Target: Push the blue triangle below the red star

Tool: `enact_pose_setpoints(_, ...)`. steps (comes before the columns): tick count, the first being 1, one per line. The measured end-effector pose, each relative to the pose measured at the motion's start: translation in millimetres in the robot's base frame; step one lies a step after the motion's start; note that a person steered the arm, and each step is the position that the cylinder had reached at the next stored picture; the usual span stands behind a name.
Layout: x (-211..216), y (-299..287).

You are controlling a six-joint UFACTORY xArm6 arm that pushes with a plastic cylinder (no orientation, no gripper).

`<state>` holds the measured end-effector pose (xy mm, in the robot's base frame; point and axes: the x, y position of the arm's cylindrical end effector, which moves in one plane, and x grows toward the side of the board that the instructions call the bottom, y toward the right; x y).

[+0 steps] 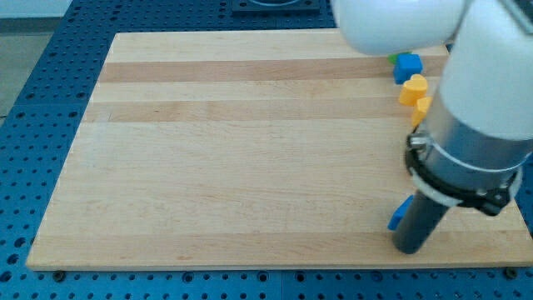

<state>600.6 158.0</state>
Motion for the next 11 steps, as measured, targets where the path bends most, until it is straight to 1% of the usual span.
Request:
enact_pose_setpoints(1,-1.7,10.3)
enact_pose_setpoints(2,1.0,-36.7)
enact_pose_setpoints(3,-8.8,-69.6)
enact_pose_setpoints(4,-20.5,-43.7)
enact_pose_setpoints(5,-22.0,-8.8)
enact_pose_setpoints(6,-22.0,0.7)
enact_pose_setpoints(7,-17.2,-13.3)
enact_pose_setpoints(8,9.4,-10.6)
enact_pose_setpoints(9,3.2,18.6)
enact_pose_setpoints(10,-5.7,23.5)
enact_pose_setpoints(11,-2.1,12.7)
